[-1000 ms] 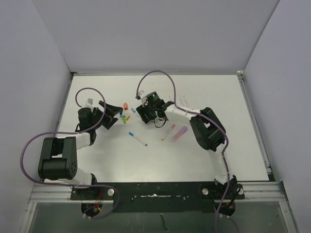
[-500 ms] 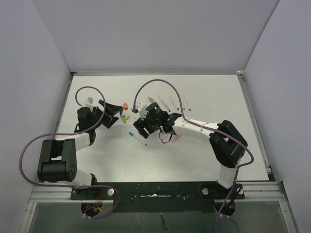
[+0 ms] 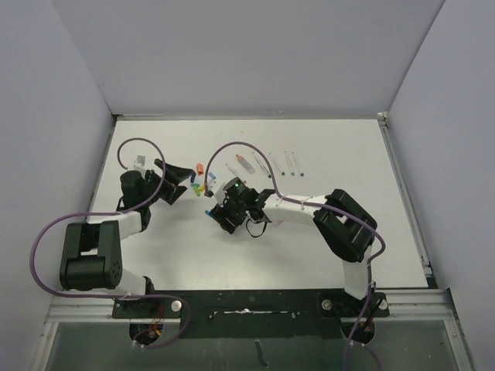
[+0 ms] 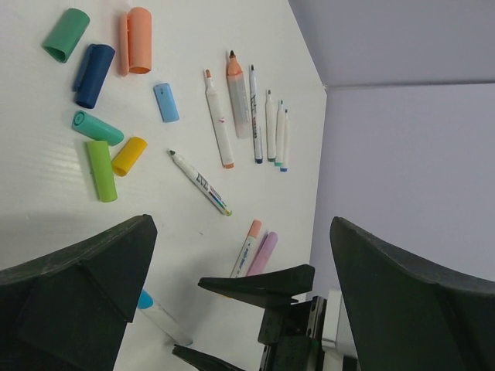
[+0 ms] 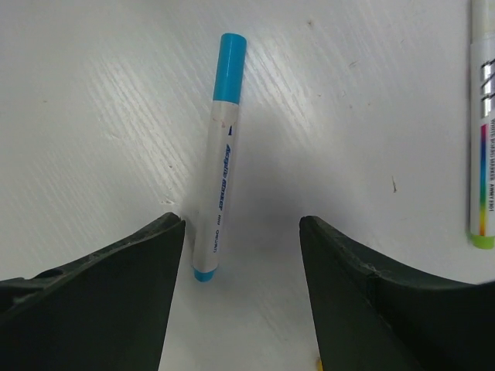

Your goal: Open the pen caps

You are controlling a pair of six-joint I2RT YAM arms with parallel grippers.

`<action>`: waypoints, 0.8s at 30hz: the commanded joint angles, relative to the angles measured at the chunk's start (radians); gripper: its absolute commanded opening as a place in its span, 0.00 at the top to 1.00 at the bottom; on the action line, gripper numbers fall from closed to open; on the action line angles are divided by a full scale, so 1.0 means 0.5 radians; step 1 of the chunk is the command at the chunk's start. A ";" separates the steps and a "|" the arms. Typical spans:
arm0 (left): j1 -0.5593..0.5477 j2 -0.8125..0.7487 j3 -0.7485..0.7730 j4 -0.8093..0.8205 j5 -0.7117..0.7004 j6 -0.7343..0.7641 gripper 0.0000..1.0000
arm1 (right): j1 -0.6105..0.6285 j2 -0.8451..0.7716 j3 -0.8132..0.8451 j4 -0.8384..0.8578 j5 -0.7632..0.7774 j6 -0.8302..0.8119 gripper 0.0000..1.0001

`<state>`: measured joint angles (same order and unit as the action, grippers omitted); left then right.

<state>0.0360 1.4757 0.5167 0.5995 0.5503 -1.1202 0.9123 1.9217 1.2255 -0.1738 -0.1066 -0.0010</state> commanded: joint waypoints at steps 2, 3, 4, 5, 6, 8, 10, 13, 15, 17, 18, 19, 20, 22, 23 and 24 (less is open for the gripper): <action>0.061 -0.079 0.012 0.054 0.038 -0.015 0.03 | 0.039 0.026 0.117 0.056 -0.005 -0.040 0.39; 0.070 -0.085 0.008 0.053 0.039 -0.017 0.03 | 0.040 0.040 0.126 0.058 -0.008 -0.041 0.40; 0.076 -0.090 0.003 0.050 0.040 -0.018 0.02 | 0.044 0.048 0.133 0.059 -0.011 -0.041 0.41; 0.082 -0.095 -0.002 0.045 0.041 -0.018 0.03 | 0.046 0.060 0.142 0.056 -0.018 -0.040 0.41; 0.088 -0.097 -0.004 0.041 0.042 -0.018 0.03 | 0.048 0.071 0.146 0.056 -0.023 -0.041 0.42; 0.098 -0.102 -0.008 0.035 0.046 -0.017 0.03 | 0.052 0.092 0.160 0.056 -0.035 -0.038 0.44; 0.108 -0.102 -0.011 0.034 0.048 -0.019 0.03 | 0.056 0.111 0.164 0.055 -0.052 -0.038 0.47; 0.118 -0.101 -0.018 0.043 0.046 -0.032 0.03 | 0.060 0.142 0.171 0.051 -0.068 -0.033 0.51; 0.120 -0.107 -0.018 0.047 0.047 -0.036 0.03 | 0.058 0.157 0.167 0.049 -0.071 -0.031 0.53; 0.121 -0.106 -0.015 0.044 0.049 -0.036 0.03 | 0.061 0.167 0.162 0.047 -0.074 -0.026 0.56; 0.121 -0.106 -0.013 0.044 0.050 -0.033 0.03 | 0.064 0.171 0.156 0.042 -0.072 -0.023 0.58; 0.121 -0.105 -0.009 0.044 0.049 -0.032 0.03 | 0.070 0.175 0.152 0.034 -0.067 -0.019 0.62; 0.121 -0.102 -0.006 0.043 0.053 -0.034 0.03 | 0.073 0.183 0.148 0.026 -0.069 -0.016 0.64; 0.121 -0.097 0.005 0.041 0.062 -0.032 0.03 | 0.080 0.188 0.132 0.015 -0.058 -0.016 0.73; 0.121 -0.096 0.009 0.041 0.062 -0.033 0.03 | 0.082 0.190 0.127 0.009 -0.058 -0.014 0.77; 0.121 -0.095 0.013 0.040 0.063 -0.031 0.03 | 0.081 0.194 0.124 0.004 -0.057 -0.012 0.83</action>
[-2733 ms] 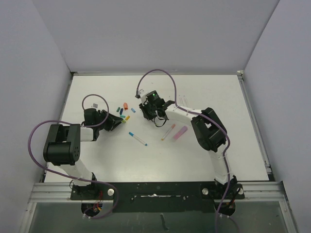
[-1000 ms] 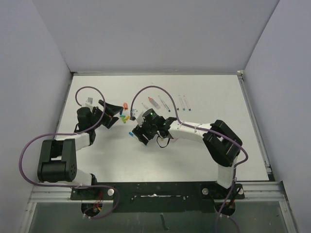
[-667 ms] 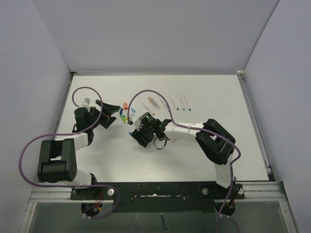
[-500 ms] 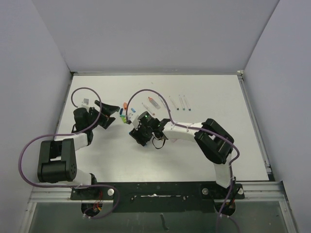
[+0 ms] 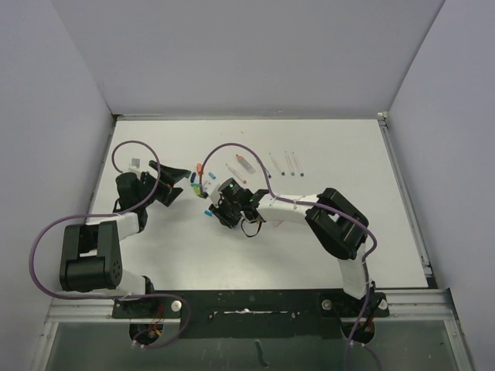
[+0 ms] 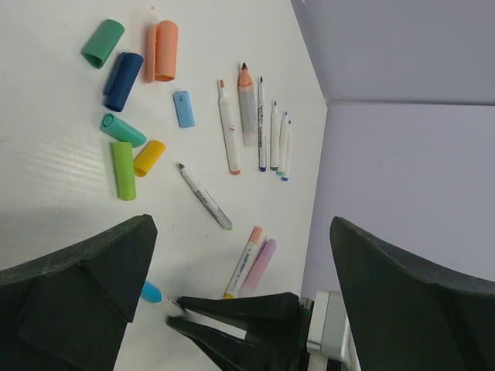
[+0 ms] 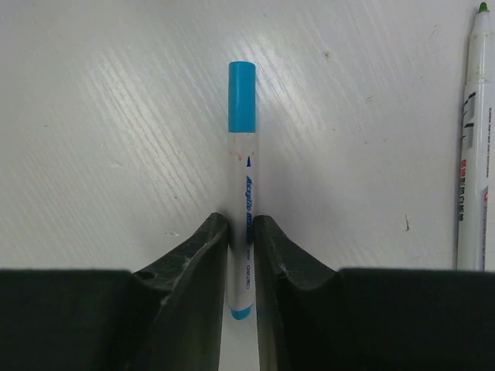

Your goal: Open the pen caps

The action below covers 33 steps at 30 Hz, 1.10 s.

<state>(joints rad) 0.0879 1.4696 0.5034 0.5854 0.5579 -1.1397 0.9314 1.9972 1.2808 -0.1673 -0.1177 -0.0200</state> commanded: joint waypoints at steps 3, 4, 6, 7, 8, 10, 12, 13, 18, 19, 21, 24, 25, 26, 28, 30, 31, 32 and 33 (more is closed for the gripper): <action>0.005 -0.083 0.082 -0.028 0.049 0.062 0.04 | 0.022 0.034 0.031 -0.026 -0.005 0.039 0.98; -0.006 -0.083 0.099 -0.065 0.051 0.087 0.04 | 0.003 0.022 0.044 -0.028 -0.006 0.052 0.99; -0.042 -0.089 0.110 -0.098 0.049 0.111 0.04 | -0.051 -0.024 0.061 -0.003 -0.021 0.097 1.00; -0.067 -0.092 0.106 -0.102 0.039 0.116 0.05 | -0.085 -0.054 0.063 0.020 -0.046 0.125 1.00; -0.094 -0.092 0.102 -0.106 0.026 0.123 0.06 | -0.121 -0.085 0.066 0.043 -0.086 0.149 1.00; -0.165 -0.084 0.095 -0.116 -0.003 0.141 0.07 | -0.190 -0.153 0.068 0.092 -0.169 0.201 1.00; -0.237 -0.063 0.100 -0.130 -0.036 0.160 0.08 | -0.243 -0.212 0.071 0.124 -0.226 0.229 1.00; -0.271 -0.049 0.103 -0.131 -0.054 0.171 0.09 | -0.262 -0.230 0.083 0.126 -0.242 0.232 1.00; -0.414 0.083 0.138 -0.066 -0.097 0.166 0.11 | -0.286 -0.273 0.138 0.106 -0.279 0.223 1.00; -0.432 0.114 0.147 -0.031 -0.095 0.156 0.11 | -0.286 -0.276 0.144 0.105 -0.291 0.226 1.00; -0.464 0.173 0.174 0.014 -0.092 0.137 0.12 | -0.286 -0.281 0.150 0.110 -0.308 0.241 1.00; -0.503 0.239 0.208 0.058 -0.091 0.117 0.15 | -0.284 -0.299 0.145 0.137 -0.326 0.267 1.00; -0.513 0.265 0.217 0.074 -0.088 0.111 0.15 | -0.285 -0.303 0.143 0.142 -0.330 0.272 1.00; -0.523 0.279 0.224 0.089 -0.088 0.105 0.17 | -0.286 -0.310 0.144 0.147 -0.336 0.275 1.00; -0.531 0.303 0.230 0.119 -0.088 0.093 0.20 | -0.285 -0.319 0.143 0.157 -0.354 0.278 1.00; -0.537 0.322 0.230 0.149 -0.086 0.080 0.24 | -0.287 -0.326 0.141 0.162 -0.369 0.283 1.00; -0.538 0.328 0.230 0.167 -0.081 0.073 0.28 | -0.286 -0.325 0.138 0.167 -0.376 0.287 1.00; -0.538 0.334 0.230 0.183 -0.077 0.068 0.31 | -0.286 -0.323 0.138 0.172 -0.381 0.289 1.00; -0.538 0.338 0.230 0.194 -0.073 0.064 0.34 | -0.286 -0.325 0.138 0.174 -0.388 0.291 1.00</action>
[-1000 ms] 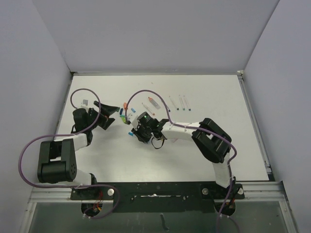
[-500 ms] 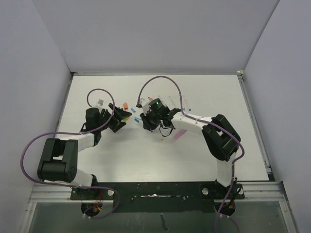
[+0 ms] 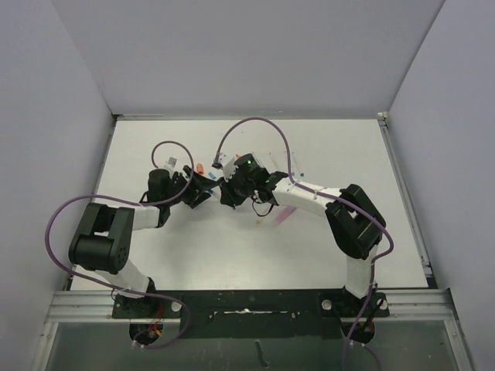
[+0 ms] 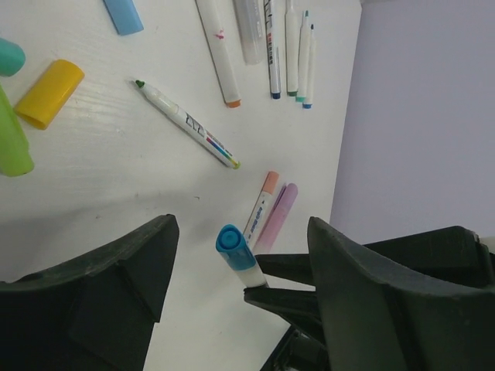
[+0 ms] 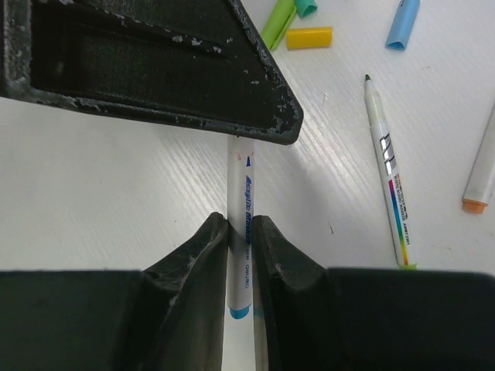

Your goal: Open the pen caps

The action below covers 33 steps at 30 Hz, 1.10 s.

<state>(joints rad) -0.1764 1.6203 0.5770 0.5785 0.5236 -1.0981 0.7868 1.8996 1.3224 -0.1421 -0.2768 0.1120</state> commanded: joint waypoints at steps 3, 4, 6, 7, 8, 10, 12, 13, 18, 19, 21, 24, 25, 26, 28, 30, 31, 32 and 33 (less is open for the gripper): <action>-0.012 0.045 0.080 0.237 -0.002 -0.030 0.43 | 0.004 -0.121 0.052 0.136 -0.078 0.039 1.00; -0.013 0.047 0.075 0.250 0.000 -0.033 0.47 | 0.003 -0.119 0.052 0.141 -0.085 0.045 1.00; -0.019 0.053 0.070 0.267 0.002 -0.038 0.52 | 0.001 -0.116 0.049 0.153 -0.091 0.056 1.00; -0.023 0.058 0.066 0.276 0.002 -0.040 0.56 | 0.000 -0.116 0.045 0.163 -0.090 0.060 1.00; -0.027 0.062 0.062 0.285 0.005 -0.042 0.60 | -0.002 -0.116 0.043 0.172 -0.096 0.068 1.00; -0.029 0.069 0.056 0.302 0.008 -0.052 0.67 | -0.004 -0.112 0.038 0.187 -0.100 0.083 1.00; -0.033 0.074 0.052 0.319 0.013 -0.057 0.75 | -0.011 -0.111 0.037 0.195 -0.106 0.100 1.00; -0.034 0.074 0.049 0.326 0.014 -0.057 0.81 | -0.010 -0.111 0.037 0.200 -0.103 0.106 1.00; -0.048 0.065 0.053 0.328 0.018 -0.062 1.00 | -0.018 -0.110 0.038 0.207 -0.110 0.114 0.76; -0.057 0.064 0.060 0.326 0.023 -0.058 1.00 | -0.021 -0.100 0.046 0.199 -0.115 0.116 0.61; -0.077 0.063 0.071 0.322 0.022 -0.061 1.00 | -0.021 -0.078 0.079 0.175 -0.129 0.117 0.52; -0.110 0.055 0.089 0.322 0.017 -0.065 1.00 | -0.021 -0.050 0.098 0.171 -0.148 0.126 0.50; -0.119 0.053 0.095 0.322 0.017 -0.067 1.00 | -0.021 -0.045 0.103 0.172 -0.154 0.129 0.50; -0.126 0.050 0.102 0.322 0.020 -0.068 1.00 | -0.023 -0.039 0.104 0.172 -0.156 0.130 0.50; -0.134 0.043 0.114 0.314 0.020 -0.063 1.00 | -0.022 -0.031 0.104 0.182 -0.163 0.136 0.52; -0.145 0.035 0.123 0.307 0.018 -0.062 1.00 | -0.024 -0.020 0.114 0.181 -0.173 0.140 0.54; -0.148 0.033 0.127 0.307 0.018 -0.059 1.00 | -0.023 -0.013 0.119 0.175 -0.178 0.139 0.56; -0.152 0.030 0.131 0.306 0.020 -0.059 1.00 | -0.024 -0.011 0.119 0.174 -0.182 0.140 0.57; -0.155 0.028 0.136 0.304 0.018 -0.059 1.00 | -0.024 -0.009 0.119 0.174 -0.187 0.138 0.59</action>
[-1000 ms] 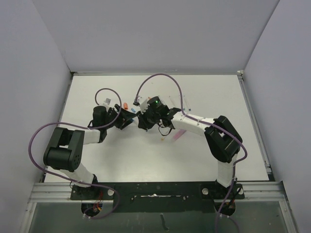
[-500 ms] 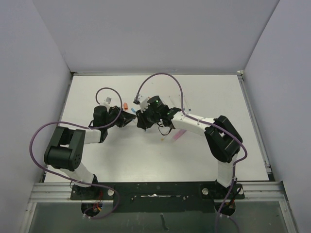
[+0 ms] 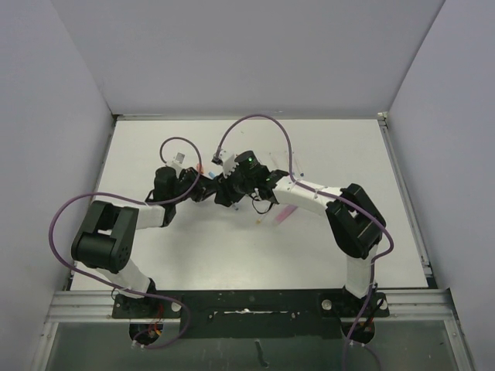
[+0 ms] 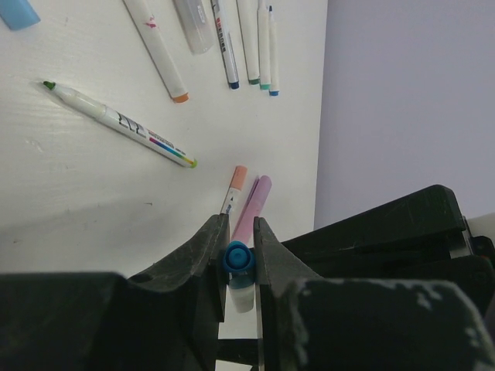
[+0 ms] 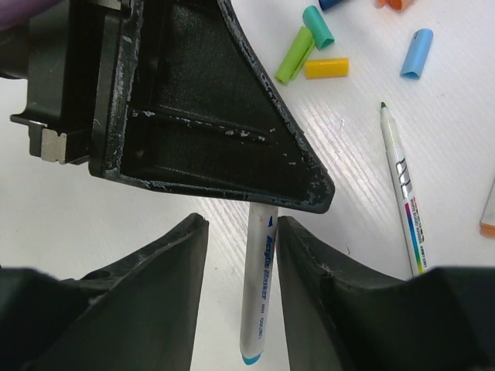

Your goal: Open the pen caps

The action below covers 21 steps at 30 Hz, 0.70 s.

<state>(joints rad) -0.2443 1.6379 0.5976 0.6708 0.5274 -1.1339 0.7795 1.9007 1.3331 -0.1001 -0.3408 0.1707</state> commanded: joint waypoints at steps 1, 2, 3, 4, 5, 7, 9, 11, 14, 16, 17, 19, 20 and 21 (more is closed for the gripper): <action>-0.022 -0.008 0.098 0.116 0.011 0.015 1.00 | -0.009 -0.013 0.097 0.090 -0.060 0.022 0.62; -0.025 -0.008 0.104 0.111 0.012 0.019 1.00 | -0.010 -0.016 0.093 0.094 -0.058 0.021 0.64; -0.027 -0.008 0.105 0.105 0.012 0.023 1.00 | -0.009 -0.020 0.091 0.096 -0.055 0.022 0.68; -0.029 -0.011 0.110 0.095 0.011 0.029 1.00 | -0.012 -0.026 0.089 0.096 -0.055 0.022 0.72; -0.032 -0.010 0.113 0.087 0.010 0.033 1.00 | -0.013 -0.030 0.089 0.096 -0.052 0.021 0.77; -0.033 -0.010 0.114 0.082 0.005 0.036 1.00 | -0.014 -0.033 0.089 0.089 -0.046 0.024 0.90; -0.036 -0.013 0.118 0.072 -0.002 0.044 1.00 | -0.018 -0.037 0.085 0.077 -0.040 0.024 1.00; -0.025 -0.022 0.128 0.035 -0.027 0.069 1.00 | -0.026 -0.047 0.069 0.061 -0.037 0.024 1.00; 0.043 -0.045 0.169 -0.052 -0.089 0.132 1.00 | -0.036 -0.099 -0.003 0.025 -0.032 0.009 1.00; 0.138 -0.036 0.197 -0.071 -0.086 0.139 1.00 | -0.050 -0.154 -0.079 0.015 -0.030 0.003 1.00; 0.196 -0.030 0.211 -0.070 -0.075 0.139 1.00 | -0.057 -0.189 -0.126 0.013 -0.027 -0.004 1.00; 0.312 -0.013 0.238 -0.098 -0.063 0.146 1.00 | -0.072 -0.256 -0.212 0.006 -0.018 -0.016 1.00; 0.358 -0.002 0.256 -0.108 -0.055 0.155 1.00 | -0.082 -0.286 -0.249 0.002 -0.016 -0.016 1.00; 0.397 0.007 0.269 -0.121 -0.047 0.168 1.00 | -0.094 -0.315 -0.280 -0.004 -0.015 -0.019 1.00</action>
<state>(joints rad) -0.1947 1.6375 0.6552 0.5926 0.6231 -1.1046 0.7605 1.8694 1.2713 0.0006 -0.3336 0.1772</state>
